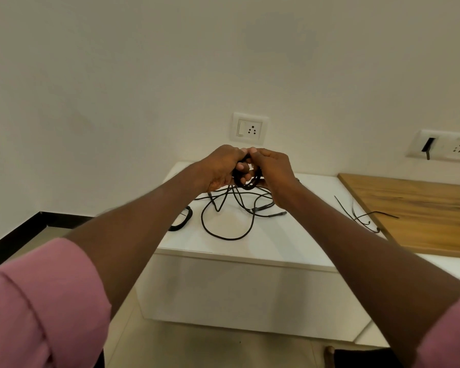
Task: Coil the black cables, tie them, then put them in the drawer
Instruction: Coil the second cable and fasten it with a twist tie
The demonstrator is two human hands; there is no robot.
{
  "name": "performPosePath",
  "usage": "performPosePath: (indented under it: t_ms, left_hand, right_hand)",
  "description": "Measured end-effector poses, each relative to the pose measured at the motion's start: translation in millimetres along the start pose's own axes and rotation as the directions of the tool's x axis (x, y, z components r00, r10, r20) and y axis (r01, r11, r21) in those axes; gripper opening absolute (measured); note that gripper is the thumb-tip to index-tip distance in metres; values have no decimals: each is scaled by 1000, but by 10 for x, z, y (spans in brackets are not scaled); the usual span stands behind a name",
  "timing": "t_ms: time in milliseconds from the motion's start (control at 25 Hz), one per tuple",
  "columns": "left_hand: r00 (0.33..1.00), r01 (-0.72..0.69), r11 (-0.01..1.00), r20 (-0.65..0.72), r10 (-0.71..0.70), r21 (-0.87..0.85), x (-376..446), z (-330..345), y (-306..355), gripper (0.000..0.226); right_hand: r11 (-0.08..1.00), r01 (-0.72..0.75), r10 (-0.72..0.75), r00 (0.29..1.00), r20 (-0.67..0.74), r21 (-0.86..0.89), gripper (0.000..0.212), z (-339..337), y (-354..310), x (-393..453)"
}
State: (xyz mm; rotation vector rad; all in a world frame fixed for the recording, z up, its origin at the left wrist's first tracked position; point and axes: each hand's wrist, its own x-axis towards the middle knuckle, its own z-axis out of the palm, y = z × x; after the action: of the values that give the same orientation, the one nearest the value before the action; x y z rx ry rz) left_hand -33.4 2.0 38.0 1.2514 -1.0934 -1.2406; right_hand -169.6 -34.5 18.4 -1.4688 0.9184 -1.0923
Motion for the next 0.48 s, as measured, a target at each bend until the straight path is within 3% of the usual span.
performPosePath:
  t_ms: [200, 320, 480]
  left_hand:
    - [996, -2, 999, -87, -3, -54, 51, 51, -15, 19]
    - [997, -66, 989, -44, 61, -129, 82, 40, -42, 11]
    - [995, -102, 990, 12, 103, -93, 76, 103, -99, 5]
  right_hand:
    - [992, -91, 95, 994, -44, 92, 15, -25, -2, 32]
    - [983, -94, 103, 993, -51, 157, 18, -97, -47, 24]
    - [992, -103, 104, 994, -17, 79, 21, -346, -56, 20]
